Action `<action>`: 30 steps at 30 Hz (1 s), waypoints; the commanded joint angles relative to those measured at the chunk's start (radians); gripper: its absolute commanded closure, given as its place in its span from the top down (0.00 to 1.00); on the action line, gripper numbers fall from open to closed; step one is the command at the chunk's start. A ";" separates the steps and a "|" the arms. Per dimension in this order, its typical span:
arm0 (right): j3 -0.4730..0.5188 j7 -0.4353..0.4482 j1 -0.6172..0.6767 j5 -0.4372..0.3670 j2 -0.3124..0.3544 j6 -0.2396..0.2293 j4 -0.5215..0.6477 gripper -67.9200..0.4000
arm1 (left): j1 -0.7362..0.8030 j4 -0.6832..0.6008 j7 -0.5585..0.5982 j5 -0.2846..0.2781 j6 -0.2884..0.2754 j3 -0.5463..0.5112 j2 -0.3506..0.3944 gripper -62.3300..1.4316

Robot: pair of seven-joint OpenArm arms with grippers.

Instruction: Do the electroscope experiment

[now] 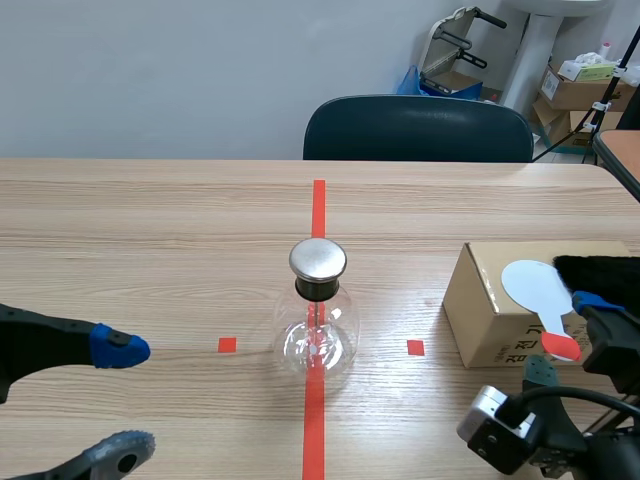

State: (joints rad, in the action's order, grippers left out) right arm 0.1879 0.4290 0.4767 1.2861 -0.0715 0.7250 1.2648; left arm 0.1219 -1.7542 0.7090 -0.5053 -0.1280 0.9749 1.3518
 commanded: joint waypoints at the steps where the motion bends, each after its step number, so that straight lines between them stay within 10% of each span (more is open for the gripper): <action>1: 0.000 0.003 -0.014 -0.008 0.013 0.053 0.009 0.94 | 0.000 -0.017 0.010 0.000 -0.002 0.000 -0.003 0.59; 30: 0.000 0.003 -0.014 -0.008 0.014 0.045 0.009 1.00 | 0.000 -0.016 -0.003 0.000 0.002 0.000 -0.005 0.59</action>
